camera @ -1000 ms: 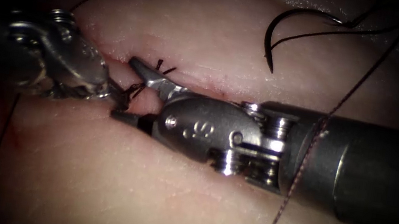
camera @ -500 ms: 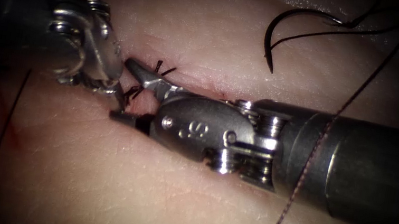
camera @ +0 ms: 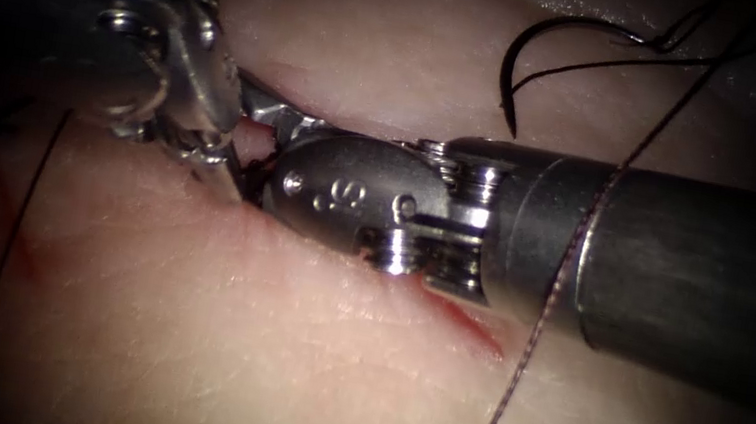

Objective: Wound Closure

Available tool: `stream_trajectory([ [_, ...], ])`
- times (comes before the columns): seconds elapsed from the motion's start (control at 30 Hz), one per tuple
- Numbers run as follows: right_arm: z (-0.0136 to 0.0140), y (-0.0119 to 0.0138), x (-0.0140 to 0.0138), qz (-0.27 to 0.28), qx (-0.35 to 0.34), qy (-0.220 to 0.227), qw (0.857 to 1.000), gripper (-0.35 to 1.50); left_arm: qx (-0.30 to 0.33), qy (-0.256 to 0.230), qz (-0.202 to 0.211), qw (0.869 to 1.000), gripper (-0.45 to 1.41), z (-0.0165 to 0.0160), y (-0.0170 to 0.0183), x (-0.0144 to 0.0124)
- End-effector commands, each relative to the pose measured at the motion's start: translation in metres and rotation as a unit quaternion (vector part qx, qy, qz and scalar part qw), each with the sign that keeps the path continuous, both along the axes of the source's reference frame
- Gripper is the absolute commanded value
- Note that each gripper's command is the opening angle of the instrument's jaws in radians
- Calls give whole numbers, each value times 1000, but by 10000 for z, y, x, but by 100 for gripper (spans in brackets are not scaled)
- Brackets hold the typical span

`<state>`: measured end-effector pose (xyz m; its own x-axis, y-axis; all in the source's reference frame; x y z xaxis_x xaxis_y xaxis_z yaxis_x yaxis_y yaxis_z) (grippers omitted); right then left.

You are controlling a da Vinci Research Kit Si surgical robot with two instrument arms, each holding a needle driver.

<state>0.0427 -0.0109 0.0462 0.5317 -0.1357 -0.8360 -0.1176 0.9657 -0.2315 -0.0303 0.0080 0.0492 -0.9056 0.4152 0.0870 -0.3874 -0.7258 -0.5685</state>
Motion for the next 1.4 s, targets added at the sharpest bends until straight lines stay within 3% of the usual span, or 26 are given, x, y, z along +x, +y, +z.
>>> stream_trajectory([
  [0.03, 4, 1, 8, -2, -1, 2, 1000, 121, 0, 0, 1, 1000, -45, 6, 0, -6],
  [0.3, 1, -2, 11, 1, -5, 12, 1000, 113, -2, -1, 1, 1000, -45, 9, 0, -5],
  [0.6, -6, -3, 15, 5, -9, 25, 1000, 84, -3, -1, 2, 1000, -45, 13, 1, -6],
  [0.7, -8, -9, 15, -4, -10, 30, 999, -35, -4, -1, 2, 1000, -45, 14, 0, -6],
  [0.77, -10, -12, 15, -27, -30, 20, 999, -35, -6, -3, 4, 1000, -45, 14, -1, -6],
  [0.93, -10, -10, 20, -25, -36, 15, 999, -35, -8, -7, 2, 1000, -45, 15, -1, -6],
  [0.97, -10, -10, 20, -24, -37, 14, 999, -5, -8, -8, 1, 1000, -45, 15, -2, -5],
  [1.03, -9, -7, 18, -18, -26, 17, 999, 78, -9, -10, 1, 1000, -45, 14, -3, -4],
  [1.07, -9, -5, 17, -11, -16, 18, 1000, 108, -9, -10, -1, 1000, -45, 13, -4, -2],
  [1.1, -8, -4, 15, -3, -7, 18, 1000, 125, -10, -14, -1, 1000, -45, 11, -6, 1],
  [1.13, -9, -2, 9, 6, -4, 16, 1000, 133, -9, -18, -5, 1000, -45, 8, -9, 7],
  [1.4, -24, 5, -21, 18, -2, 14, 1000, 135, -20, -28, -21, 999, -45, -8, -36, 48],
])
